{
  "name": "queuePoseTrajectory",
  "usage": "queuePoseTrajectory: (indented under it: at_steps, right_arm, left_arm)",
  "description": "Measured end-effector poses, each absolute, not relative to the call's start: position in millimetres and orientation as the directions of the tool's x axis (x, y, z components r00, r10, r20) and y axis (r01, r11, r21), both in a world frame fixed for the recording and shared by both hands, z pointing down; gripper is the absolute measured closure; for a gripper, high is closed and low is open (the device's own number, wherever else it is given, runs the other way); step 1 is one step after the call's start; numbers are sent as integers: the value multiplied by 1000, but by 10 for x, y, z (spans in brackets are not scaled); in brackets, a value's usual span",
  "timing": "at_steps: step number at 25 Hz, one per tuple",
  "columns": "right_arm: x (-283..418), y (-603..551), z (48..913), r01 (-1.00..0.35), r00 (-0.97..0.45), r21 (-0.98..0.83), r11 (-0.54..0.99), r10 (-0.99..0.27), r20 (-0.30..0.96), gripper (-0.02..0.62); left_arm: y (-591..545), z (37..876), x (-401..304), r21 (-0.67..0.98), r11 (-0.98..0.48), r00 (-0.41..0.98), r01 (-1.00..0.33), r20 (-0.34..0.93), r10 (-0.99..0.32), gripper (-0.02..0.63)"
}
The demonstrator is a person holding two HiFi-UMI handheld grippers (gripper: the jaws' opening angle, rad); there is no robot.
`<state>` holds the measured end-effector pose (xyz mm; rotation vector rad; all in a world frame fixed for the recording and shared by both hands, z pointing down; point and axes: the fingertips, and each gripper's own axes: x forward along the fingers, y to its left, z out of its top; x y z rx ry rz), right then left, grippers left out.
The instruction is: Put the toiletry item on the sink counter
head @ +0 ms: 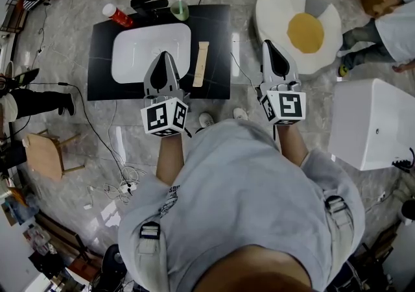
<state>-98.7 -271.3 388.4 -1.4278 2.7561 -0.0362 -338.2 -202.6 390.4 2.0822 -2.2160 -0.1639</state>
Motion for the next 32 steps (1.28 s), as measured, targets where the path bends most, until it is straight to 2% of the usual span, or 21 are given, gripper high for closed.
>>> queuePoseTrajectory:
  at_steps: [32]
  right_arm:
    - [-1078,-2751,3919,-806,-591,-32,591,-807,-26,591]
  left_arm:
    - [-2019,3825,-3408,124,68,-71,-990,-18,-997,601]
